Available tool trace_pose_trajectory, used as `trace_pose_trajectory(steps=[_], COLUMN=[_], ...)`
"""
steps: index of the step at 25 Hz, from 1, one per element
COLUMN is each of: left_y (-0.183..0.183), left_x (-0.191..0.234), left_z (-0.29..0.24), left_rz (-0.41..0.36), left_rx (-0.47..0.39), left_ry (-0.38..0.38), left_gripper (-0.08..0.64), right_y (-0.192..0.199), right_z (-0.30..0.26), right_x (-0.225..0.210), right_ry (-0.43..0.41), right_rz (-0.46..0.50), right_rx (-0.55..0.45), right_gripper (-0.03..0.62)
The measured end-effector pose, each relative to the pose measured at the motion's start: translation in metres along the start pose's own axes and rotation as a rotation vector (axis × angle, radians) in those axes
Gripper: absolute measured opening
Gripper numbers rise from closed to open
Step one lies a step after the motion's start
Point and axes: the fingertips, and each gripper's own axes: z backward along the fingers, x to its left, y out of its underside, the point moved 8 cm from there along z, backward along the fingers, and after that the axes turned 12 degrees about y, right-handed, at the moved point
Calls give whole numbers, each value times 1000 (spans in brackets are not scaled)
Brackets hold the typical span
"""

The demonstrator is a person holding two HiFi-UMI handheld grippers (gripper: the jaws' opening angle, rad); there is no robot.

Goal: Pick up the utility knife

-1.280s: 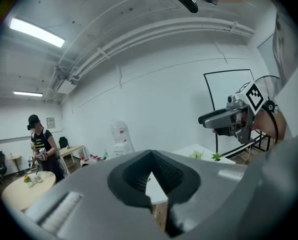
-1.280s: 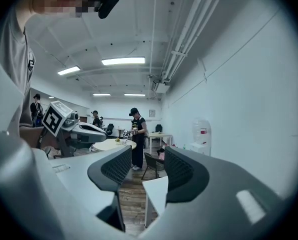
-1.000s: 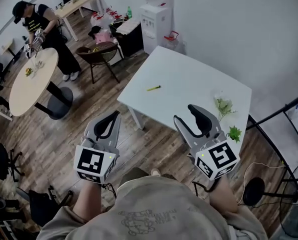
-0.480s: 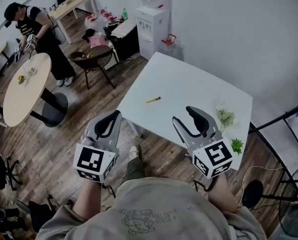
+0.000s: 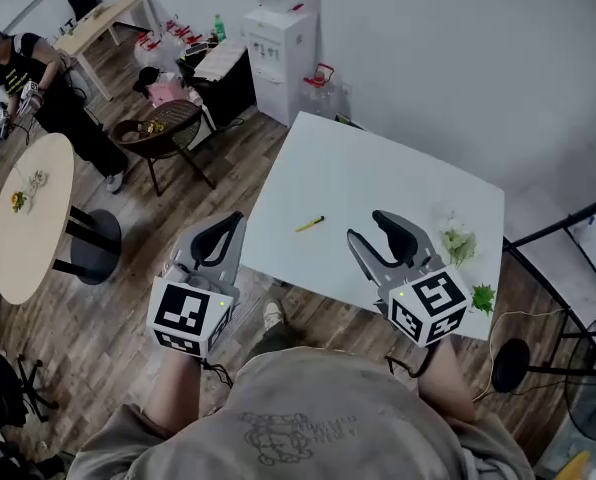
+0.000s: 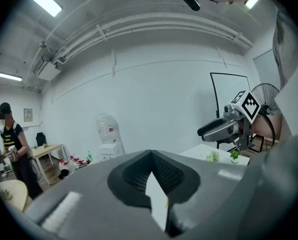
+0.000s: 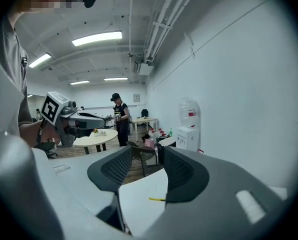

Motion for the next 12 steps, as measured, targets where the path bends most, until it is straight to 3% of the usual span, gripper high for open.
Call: trace_pose_trajectory(steps=[12], left_y=[-2], left_x=[121], left_z=[-56], left_rz=[-65], left_rx=[-19], left_ry=[170], left_gripper=[0], right_y=[-36], right_z=[-96], right_x=[11], right_ry=[156], right_rz=[-37], right_rx=[3], right_gripper=[189])
